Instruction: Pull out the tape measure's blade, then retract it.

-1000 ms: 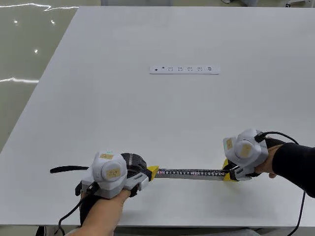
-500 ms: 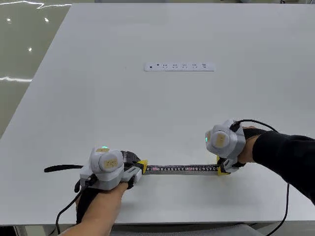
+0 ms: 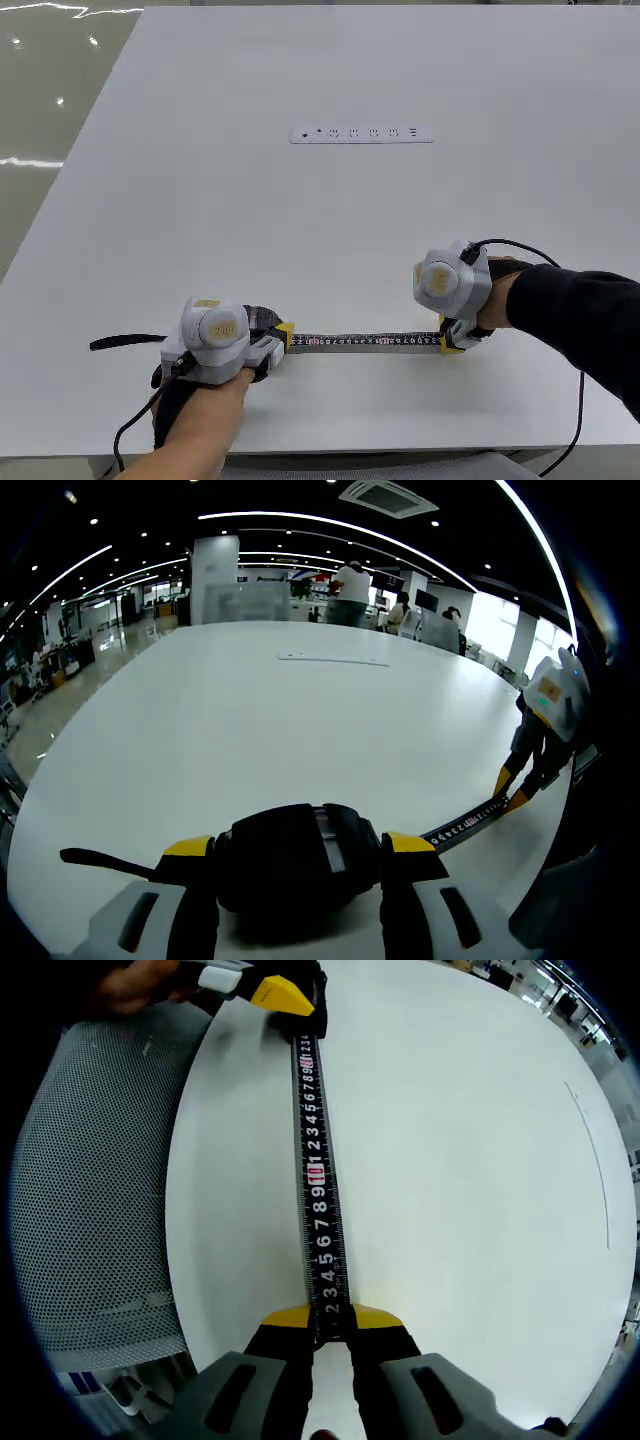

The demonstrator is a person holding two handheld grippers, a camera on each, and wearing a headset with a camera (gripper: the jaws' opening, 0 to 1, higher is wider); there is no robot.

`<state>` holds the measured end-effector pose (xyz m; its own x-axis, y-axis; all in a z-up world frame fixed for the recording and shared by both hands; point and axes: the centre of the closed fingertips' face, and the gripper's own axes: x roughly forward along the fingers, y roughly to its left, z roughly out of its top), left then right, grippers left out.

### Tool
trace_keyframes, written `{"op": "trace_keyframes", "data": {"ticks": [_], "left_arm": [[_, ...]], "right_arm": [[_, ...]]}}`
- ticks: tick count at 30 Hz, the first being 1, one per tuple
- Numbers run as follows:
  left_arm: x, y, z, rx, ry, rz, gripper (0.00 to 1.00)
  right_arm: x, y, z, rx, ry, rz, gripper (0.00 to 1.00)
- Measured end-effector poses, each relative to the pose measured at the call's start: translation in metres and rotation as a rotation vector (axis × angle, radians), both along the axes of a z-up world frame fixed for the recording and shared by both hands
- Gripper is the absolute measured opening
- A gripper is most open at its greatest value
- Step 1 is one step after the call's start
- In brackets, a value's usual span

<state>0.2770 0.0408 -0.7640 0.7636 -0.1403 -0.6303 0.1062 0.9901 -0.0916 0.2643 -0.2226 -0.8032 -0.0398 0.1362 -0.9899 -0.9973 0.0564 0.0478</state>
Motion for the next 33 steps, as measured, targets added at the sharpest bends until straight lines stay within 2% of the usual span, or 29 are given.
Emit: {"op": "trace_keyframes", "data": {"ticks": [8, 22, 26, 33], "left_arm": [[0.0003, -0.0005, -0.0004, 0.014, 0.007, -0.008, 0.61], [0.0006, -0.0003, -0.0009, 0.009, 0.012, -0.011, 0.61], [0.0004, -0.0002, -0.001, 0.009, 0.015, -0.011, 0.61], [0.0001, -0.0001, -0.001, 0.006, 0.019, -0.012, 0.61]], "right_arm": [[-0.0004, -0.0011, 0.0007, 0.037, -0.008, -0.008, 0.09], [-0.0002, 0.0008, 0.0006, 0.015, -0.021, -0.018, 0.1], [-0.0004, 0.002, 0.0003, -0.011, -0.024, -0.02, 0.1], [-0.0009, 0.0024, 0.002, 0.002, -0.026, -0.036, 0.1]]}}
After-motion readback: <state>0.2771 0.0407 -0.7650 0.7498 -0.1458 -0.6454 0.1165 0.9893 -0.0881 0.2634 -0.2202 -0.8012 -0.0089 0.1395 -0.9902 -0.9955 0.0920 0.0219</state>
